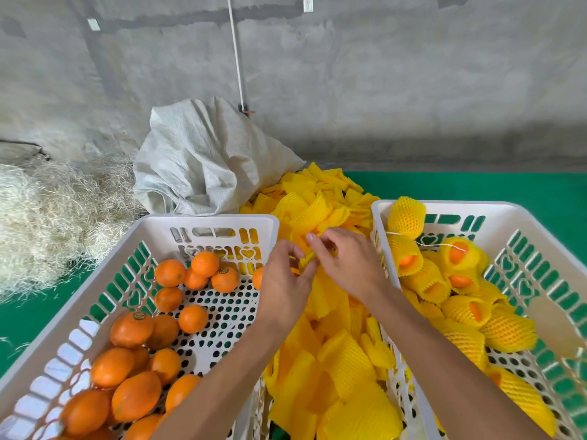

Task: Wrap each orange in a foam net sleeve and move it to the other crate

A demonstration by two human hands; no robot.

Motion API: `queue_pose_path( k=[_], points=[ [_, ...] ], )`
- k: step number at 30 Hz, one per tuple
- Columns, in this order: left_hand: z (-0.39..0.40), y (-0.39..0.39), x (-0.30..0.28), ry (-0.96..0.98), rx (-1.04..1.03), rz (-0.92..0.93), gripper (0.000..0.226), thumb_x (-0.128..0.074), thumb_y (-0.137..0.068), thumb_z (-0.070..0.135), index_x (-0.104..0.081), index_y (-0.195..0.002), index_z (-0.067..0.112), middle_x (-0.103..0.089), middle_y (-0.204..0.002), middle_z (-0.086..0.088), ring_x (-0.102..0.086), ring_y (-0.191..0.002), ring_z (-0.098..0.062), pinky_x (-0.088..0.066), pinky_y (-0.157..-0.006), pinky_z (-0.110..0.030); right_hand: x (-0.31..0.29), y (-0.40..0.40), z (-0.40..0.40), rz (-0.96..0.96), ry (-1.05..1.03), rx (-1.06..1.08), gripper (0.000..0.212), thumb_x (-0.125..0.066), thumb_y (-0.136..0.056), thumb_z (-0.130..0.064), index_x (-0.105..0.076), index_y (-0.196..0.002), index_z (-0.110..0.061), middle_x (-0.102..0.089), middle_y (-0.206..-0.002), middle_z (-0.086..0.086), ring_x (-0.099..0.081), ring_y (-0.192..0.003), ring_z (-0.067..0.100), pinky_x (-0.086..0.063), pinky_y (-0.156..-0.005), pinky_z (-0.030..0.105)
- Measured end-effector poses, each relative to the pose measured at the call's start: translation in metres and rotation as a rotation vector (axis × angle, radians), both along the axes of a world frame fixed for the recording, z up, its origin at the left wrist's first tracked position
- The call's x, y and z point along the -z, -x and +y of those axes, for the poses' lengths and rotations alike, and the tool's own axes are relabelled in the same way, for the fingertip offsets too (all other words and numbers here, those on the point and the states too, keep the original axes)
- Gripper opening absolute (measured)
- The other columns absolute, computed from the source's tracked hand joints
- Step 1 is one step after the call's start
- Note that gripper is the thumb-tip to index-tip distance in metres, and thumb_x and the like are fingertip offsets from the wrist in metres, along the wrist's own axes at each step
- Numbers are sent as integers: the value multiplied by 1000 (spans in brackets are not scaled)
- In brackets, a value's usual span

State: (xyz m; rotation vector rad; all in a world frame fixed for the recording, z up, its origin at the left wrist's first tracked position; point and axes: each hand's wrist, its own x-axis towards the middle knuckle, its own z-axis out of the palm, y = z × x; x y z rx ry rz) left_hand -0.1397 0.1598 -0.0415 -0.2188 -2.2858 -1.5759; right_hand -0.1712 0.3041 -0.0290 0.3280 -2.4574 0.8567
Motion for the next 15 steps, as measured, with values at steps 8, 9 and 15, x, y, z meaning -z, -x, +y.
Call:
queue_pose_path(
  k=[8,9,15],
  points=[
    [0,-2,-10,-133,9,20,19,-71,-97,9,-54,-96,17,-63,-93,-1,-60,-77,-10,-48,-67,-21,-14,-4,-15,-108,196,32,53,-60,-85,-76,-61,-93,-23,-66,-90,-14,-63,-83,3,-53,-70,26],
    [0,-4,-11,-91,38,32,16,-69,-97,5,-58,-101,15,-66,-98,1,-63,-84,-7,-49,-73,-18,-11,-4,-17,-187,260,-31,49,-61,-86,-73,-64,-91,-24,-68,-86,-14,-66,-82,2,-54,-71,23],
    [-5,-2,-17,-490,24,-115,12,-67,-100,9,-56,-104,8,-71,-118,-4,-71,-104,-5,-59,-98,-43,-2,5,-12,-186,490,-148,12,-68,-98,-35,-70,-94,-24,-71,-84,-19,-66,-84,-2,-48,-71,12]
  ],
)
